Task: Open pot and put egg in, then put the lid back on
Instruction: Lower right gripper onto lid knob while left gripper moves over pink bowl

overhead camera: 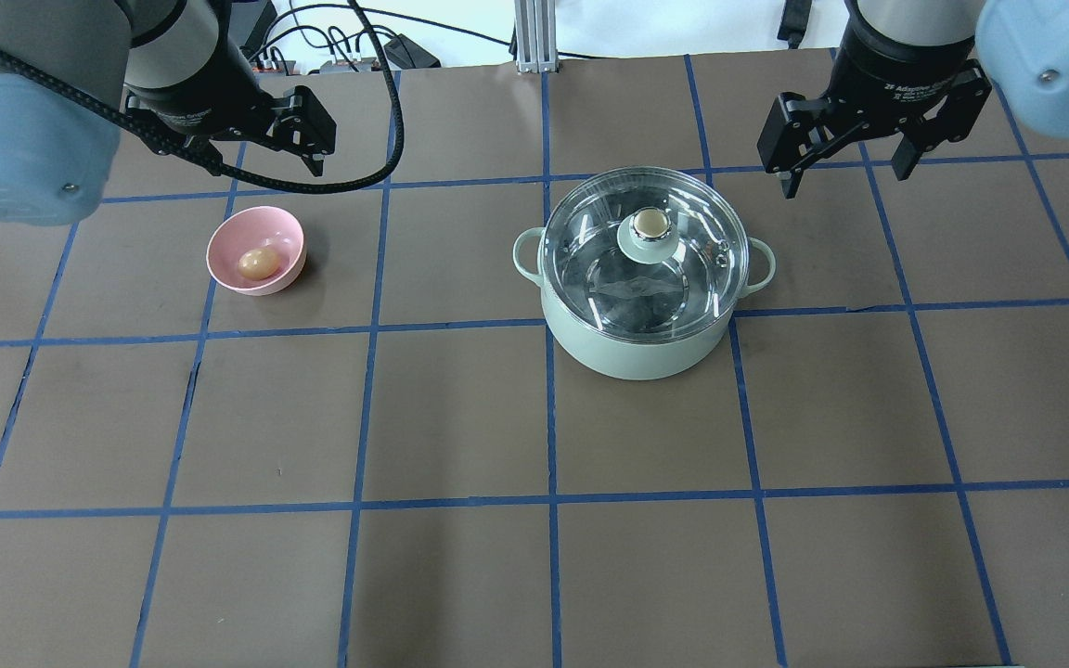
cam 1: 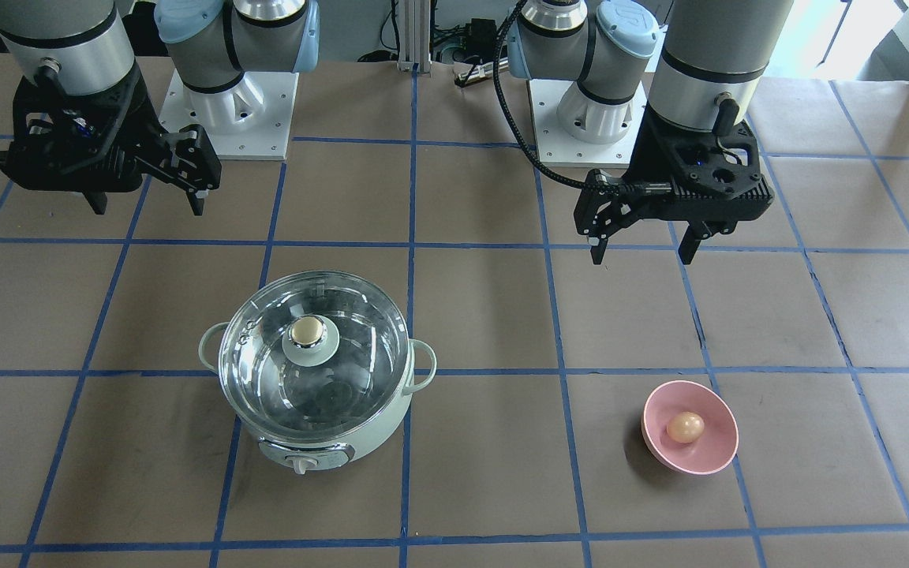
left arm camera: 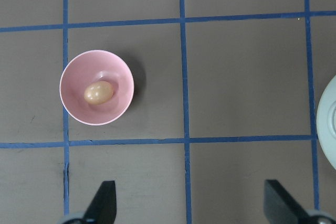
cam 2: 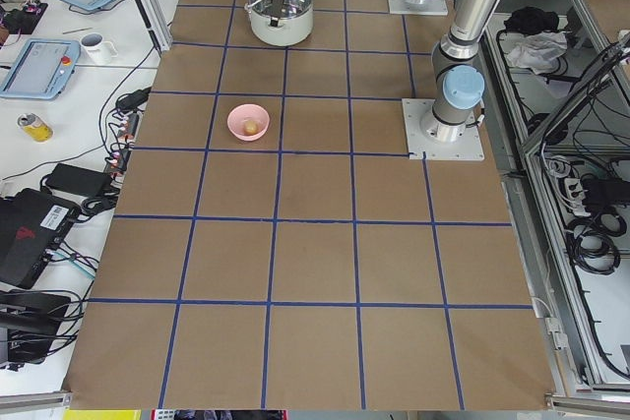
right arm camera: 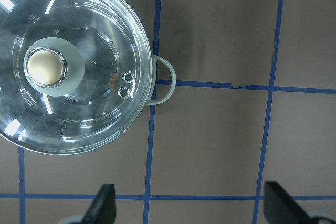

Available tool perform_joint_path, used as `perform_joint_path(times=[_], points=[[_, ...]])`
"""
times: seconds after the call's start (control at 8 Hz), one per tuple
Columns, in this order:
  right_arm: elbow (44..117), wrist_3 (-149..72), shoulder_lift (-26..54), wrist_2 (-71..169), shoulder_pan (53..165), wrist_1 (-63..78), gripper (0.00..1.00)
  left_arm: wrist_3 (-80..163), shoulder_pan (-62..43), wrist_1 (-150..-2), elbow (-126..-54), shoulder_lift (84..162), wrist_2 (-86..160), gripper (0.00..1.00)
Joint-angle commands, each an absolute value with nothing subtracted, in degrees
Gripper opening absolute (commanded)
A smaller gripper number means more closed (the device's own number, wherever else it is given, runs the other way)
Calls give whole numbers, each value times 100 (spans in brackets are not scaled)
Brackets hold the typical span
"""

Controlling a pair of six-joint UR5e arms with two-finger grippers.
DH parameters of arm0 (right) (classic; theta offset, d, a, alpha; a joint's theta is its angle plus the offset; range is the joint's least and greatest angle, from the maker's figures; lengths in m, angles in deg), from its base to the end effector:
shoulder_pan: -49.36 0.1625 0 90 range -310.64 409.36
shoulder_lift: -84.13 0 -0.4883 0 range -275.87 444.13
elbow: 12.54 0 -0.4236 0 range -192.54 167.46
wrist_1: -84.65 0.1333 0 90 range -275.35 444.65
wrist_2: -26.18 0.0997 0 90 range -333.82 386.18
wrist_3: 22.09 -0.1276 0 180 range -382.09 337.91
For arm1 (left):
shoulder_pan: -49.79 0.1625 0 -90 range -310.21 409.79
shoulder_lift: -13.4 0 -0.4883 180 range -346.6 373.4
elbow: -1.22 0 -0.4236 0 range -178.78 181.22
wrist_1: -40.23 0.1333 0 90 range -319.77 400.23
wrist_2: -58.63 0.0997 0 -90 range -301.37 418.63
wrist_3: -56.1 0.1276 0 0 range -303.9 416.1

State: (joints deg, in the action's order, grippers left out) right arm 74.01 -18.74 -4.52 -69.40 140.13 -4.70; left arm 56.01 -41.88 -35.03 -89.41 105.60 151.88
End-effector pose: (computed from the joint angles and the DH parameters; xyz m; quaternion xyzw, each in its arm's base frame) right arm 0.1281 -0.5360 0.5418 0.0353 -0.9981 0.0115 0.0489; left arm -0.1425 -0.5618 0.5254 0.0108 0.9941 -0.1041 0.0266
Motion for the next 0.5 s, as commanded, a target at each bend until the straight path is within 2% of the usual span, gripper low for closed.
perform_joint_path(times=[0.0, 0.38], points=[[7404, -1832, -464, -6370, 14068, -456, 100, 5601, -4154, -3518, -8965, 10542, 15171, 100], [7412, -1892, -368, -6233, 14077, -376, 100, 5680, -4127, -3500, -8992, 10568, 15188, 100]])
